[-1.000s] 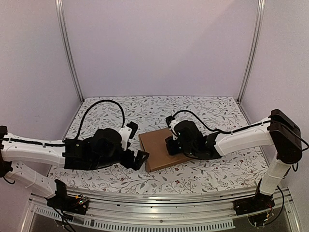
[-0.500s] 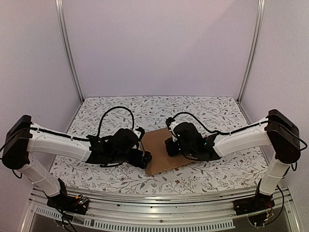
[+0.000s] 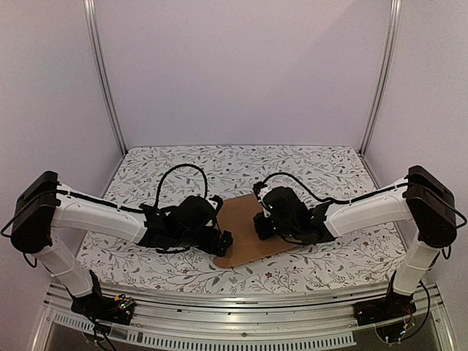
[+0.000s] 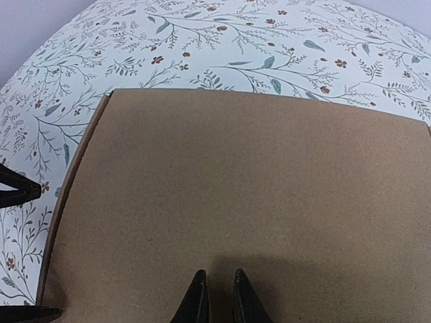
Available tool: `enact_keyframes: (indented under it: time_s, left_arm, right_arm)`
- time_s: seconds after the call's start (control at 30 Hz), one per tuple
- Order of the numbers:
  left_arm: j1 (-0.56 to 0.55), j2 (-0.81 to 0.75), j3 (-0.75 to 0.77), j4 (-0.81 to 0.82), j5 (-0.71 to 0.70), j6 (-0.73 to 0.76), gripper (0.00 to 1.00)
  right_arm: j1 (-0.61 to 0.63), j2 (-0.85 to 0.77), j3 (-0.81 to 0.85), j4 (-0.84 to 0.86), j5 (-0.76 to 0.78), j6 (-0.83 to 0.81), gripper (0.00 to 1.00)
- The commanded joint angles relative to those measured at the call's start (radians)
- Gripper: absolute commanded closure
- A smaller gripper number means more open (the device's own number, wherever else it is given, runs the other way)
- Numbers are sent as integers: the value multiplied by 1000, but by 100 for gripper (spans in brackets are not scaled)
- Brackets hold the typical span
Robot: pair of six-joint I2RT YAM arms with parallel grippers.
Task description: Fold the paper box
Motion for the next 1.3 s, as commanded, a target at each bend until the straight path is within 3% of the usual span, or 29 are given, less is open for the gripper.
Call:
enact_keyframes:
  time_s: [0.0, 0.13, 0.33, 0.73, 1.0, 1.27]
  left_arm:
    - [17, 26, 7, -41, 4, 4, 0]
    - [17, 29, 9, -46, 4, 3, 0]
    - [19, 3, 5, -28, 23, 24, 0]
    - [65, -96, -63, 97, 104, -19, 1]
    - [148, -77, -123, 228, 260, -163, 0]
    - [199, -35, -149, 326, 412, -228, 0]
  right_arm:
    - [-14, -103, 5, -95, 63, -52, 87]
    - [-54, -181, 4, -148, 71, -102, 82]
    - [-138, -263, -12, -254, 57, -161, 64]
    - [-369, -344, -98, -297, -190, -140, 35]
    - [-461, -270, -89, -314, -437, -96, 34]
    - [-483, -170, -40, -355, -504, -73, 37]
